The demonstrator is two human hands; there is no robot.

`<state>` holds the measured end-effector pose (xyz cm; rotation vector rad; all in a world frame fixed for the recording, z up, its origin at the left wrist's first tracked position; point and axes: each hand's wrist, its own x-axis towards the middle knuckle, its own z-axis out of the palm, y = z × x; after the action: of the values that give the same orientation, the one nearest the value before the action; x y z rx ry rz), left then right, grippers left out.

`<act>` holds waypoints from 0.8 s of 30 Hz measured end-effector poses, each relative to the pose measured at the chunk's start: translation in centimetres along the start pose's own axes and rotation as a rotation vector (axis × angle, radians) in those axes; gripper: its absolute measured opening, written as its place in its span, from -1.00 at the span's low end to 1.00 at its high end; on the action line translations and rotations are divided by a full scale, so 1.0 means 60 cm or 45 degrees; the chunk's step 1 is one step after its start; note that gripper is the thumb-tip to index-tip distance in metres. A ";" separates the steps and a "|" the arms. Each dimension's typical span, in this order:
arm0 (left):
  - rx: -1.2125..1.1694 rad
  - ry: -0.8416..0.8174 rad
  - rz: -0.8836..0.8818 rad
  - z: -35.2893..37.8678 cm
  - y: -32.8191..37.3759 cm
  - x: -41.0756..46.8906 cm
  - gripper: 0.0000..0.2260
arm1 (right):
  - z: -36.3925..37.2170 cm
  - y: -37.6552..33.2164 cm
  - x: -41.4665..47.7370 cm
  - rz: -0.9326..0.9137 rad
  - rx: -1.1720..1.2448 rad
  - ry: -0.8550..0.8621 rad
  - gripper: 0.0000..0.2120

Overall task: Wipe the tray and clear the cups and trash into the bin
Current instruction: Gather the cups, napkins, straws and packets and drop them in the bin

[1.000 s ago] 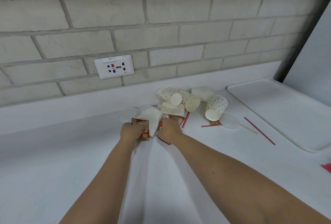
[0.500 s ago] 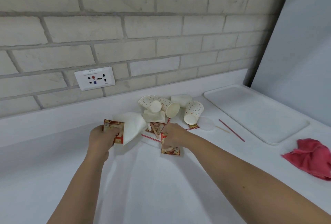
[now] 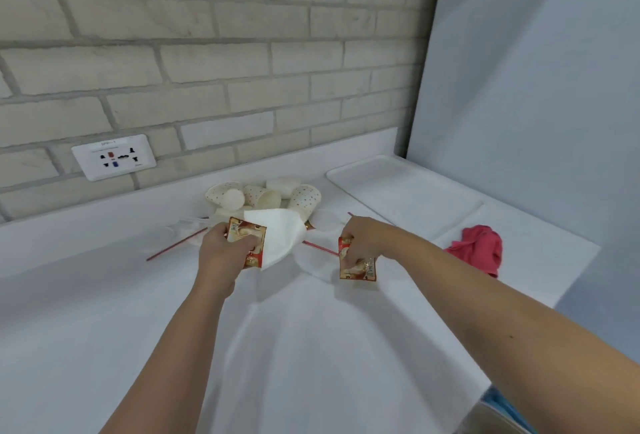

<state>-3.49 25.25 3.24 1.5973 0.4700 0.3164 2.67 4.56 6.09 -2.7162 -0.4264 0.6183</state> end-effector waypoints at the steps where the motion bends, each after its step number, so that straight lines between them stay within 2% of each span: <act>1: 0.025 -0.024 0.008 0.017 0.001 -0.014 -0.81 | -0.005 0.017 -0.019 0.014 -0.003 -0.001 -0.82; 4: 0.093 -0.113 0.024 0.068 0.003 -0.055 -0.81 | -0.017 0.071 -0.069 0.059 -0.050 -0.024 -0.84; 11: 0.311 -0.389 0.064 0.202 -0.010 -0.193 -0.78 | -0.027 0.233 -0.199 0.232 -0.161 -0.277 -0.91; 14: 0.439 -0.500 0.133 0.250 -0.023 -0.257 -0.81 | -0.015 0.301 -0.245 0.327 -0.125 -0.399 -0.85; 20: 0.763 -0.731 0.289 0.333 -0.077 -0.379 -0.73 | 0.052 0.413 -0.327 0.568 0.032 -0.600 -0.95; 21: 0.807 -0.769 0.288 0.344 -0.093 -0.395 -0.72 | 0.069 0.426 -0.337 0.601 0.005 -0.617 -0.94; 24: 0.938 -0.822 0.242 0.372 -0.141 -0.432 -0.74 | 0.126 0.457 -0.349 0.643 -0.124 -0.605 -0.67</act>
<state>-16.50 -6.43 -5.04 2.3366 -0.0956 -0.2776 -12.99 -25.78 -2.91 -2.7580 0.1466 1.4220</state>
